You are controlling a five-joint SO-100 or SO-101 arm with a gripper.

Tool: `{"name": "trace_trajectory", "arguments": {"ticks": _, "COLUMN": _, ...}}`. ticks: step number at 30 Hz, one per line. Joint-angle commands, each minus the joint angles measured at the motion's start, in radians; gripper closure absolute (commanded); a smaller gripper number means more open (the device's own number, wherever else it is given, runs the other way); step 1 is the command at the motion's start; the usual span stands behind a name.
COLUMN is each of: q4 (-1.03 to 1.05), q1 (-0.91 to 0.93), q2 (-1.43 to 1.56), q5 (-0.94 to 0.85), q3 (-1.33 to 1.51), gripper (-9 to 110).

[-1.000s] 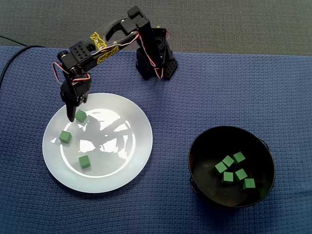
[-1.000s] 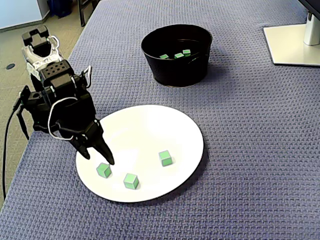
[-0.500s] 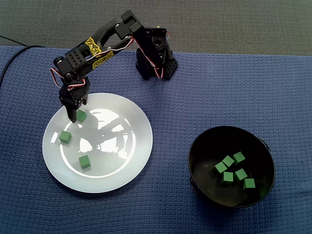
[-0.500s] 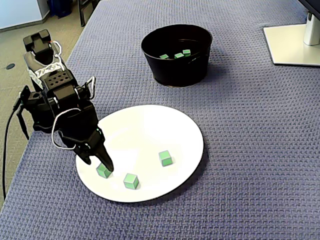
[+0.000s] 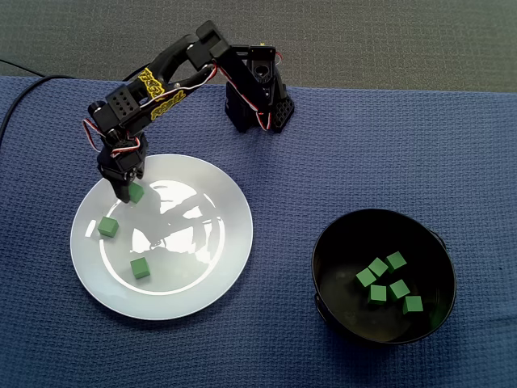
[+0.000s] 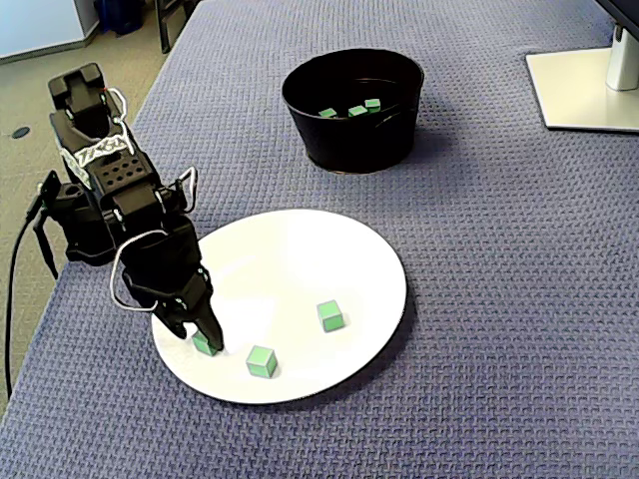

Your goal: Pick up the items on the white plate and put them in the black container.

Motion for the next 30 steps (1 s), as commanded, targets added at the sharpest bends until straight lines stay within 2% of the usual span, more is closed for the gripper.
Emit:
{"name": "trace_trajectory", "arguments": {"ticks": 1, "q4": -0.012, "q1": 0.003, "q2": 0.003, "q5": -0.008, "q3": -0.043, "gripper": 92}}
{"name": "trace_trajectory", "arguments": {"ticks": 8, "q4": -0.015, "q1": 0.003, "q2": -0.002, "q5": -0.005, "q3": -0.052, "gripper": 101}}
{"name": "trace_trajectory", "arguments": {"ticks": 14, "q4": -0.018, "q1": 0.008, "q2": 0.035, "q5": 0.003, "q3": -0.066, "gripper": 101}}
{"name": "trace_trajectory", "arguments": {"ticks": 22, "q4": 0.103, "q1": -0.063, "q2": 0.396, "q5": 0.074, "q3": -0.267, "gripper": 102}}
{"name": "trace_trajectory", "arguments": {"ticks": 26, "q4": 0.097, "q1": -0.199, "q2": 0.569, "q5": 0.101, "q3": -0.402, "gripper": 102}}
{"name": "trace_trajectory", "arguments": {"ticks": 30, "q4": 0.083, "q1": -0.456, "q2": 0.701, "q5": 0.095, "q3": -0.506, "gripper": 102}}
